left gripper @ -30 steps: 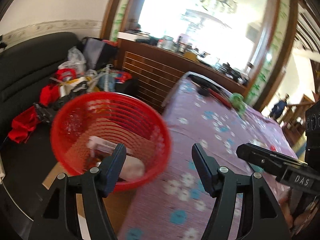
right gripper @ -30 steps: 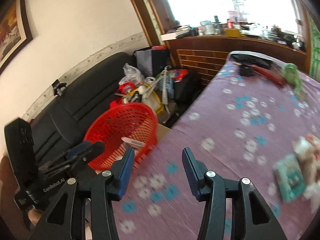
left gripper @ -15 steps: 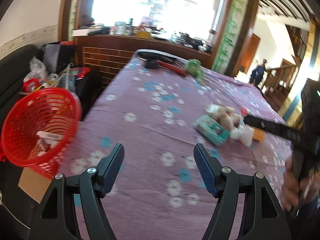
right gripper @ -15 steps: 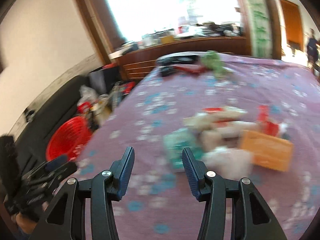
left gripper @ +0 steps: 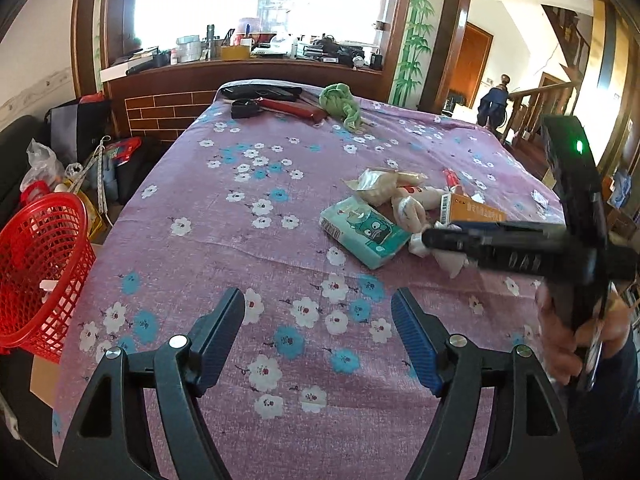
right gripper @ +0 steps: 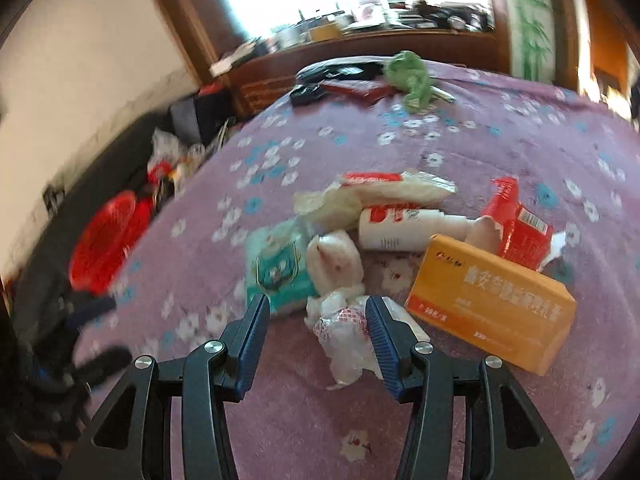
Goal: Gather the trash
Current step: 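Grasp the teal tissue pack with the left gripper while the right grasps the white plastic bag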
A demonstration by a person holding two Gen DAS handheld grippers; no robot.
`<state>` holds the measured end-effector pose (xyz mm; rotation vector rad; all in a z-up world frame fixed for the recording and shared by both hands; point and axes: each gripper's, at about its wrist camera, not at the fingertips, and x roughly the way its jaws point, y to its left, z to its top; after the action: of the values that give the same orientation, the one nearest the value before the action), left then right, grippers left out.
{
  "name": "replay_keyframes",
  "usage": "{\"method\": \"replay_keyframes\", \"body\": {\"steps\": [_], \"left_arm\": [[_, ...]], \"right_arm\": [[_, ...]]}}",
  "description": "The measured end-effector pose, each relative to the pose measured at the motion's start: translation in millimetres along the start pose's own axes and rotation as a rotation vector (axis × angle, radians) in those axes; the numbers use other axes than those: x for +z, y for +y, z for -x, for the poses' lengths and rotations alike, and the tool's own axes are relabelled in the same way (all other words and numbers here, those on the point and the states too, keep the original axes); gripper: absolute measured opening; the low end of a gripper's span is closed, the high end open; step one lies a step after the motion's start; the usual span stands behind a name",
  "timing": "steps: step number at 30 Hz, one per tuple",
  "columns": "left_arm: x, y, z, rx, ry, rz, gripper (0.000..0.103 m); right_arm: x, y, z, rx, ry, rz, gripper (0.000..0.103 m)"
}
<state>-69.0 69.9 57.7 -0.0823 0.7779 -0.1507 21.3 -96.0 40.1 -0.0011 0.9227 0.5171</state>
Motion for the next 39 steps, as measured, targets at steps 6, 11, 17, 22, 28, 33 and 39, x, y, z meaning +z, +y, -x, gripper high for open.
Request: {"method": "replay_keyframes", "body": {"steps": [6,11,17,22,28,33,39], "left_arm": [[11,2,-9,-0.015,0.021,0.024,0.075],[24,2,-23,-0.066,0.080,0.092,0.081],[39,2,-54,-0.064,0.158,0.195,0.083],[52,-3,-87,-0.040,0.215,0.259,0.083],[68,-27,-117,0.016,0.256,0.214,0.083],[71,-47,-135,0.087,0.248,0.118,0.083],[61,-55,-139,0.075,0.221,-0.007,0.051]], "right_arm": [[-4,0,-10,-0.128,0.017,0.054,0.046],[-4,-5,-8,-0.126,0.015,0.035,0.021],[2,-22,20,-0.003,-0.121,-0.100,0.021],[4,-34,44,-0.006,-0.240,-0.179,0.021],[5,-48,60,-0.018,-0.312,-0.258,0.021],[7,-53,64,-0.013,-0.330,-0.281,0.021],[6,-53,66,-0.004,-0.331,-0.276,0.021]]}}
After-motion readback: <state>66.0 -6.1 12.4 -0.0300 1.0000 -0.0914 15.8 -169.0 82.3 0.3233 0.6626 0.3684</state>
